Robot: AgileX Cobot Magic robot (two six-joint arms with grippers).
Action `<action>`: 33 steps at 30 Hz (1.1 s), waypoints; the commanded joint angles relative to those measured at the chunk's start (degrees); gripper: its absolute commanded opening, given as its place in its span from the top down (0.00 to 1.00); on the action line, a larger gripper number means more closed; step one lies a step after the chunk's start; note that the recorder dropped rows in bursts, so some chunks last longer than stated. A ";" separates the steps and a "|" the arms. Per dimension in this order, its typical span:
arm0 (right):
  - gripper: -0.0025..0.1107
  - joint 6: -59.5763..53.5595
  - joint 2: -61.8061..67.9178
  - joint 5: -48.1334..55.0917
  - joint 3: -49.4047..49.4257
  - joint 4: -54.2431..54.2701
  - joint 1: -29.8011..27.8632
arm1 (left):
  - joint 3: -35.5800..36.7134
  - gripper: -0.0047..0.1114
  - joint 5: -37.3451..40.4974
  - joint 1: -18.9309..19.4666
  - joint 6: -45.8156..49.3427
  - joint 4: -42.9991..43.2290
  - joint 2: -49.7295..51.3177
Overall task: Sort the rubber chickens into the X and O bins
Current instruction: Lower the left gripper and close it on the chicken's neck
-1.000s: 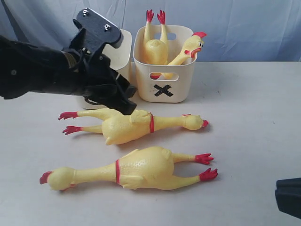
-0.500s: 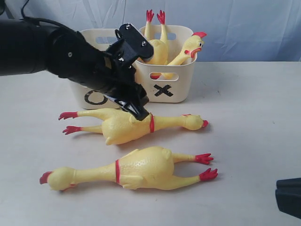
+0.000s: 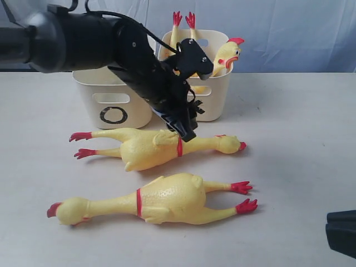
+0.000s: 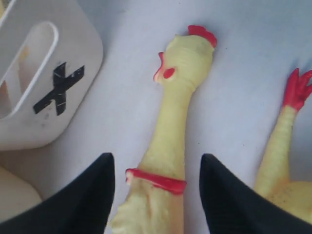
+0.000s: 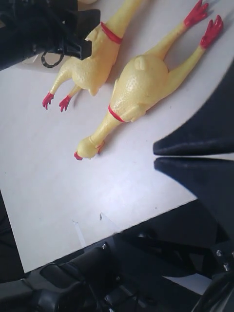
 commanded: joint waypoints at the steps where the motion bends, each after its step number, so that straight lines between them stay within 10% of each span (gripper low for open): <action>1: 0.97 0.01 -0.39 -0.07 0.23 0.27 -0.26 | -4.94 0.52 5.43 -0.22 5.40 -4.09 3.69; 33: 0.97 0.01 -0.39 -0.07 0.23 0.27 -0.26 | -15.28 0.45 6.89 -0.33 10.61 1.13 16.12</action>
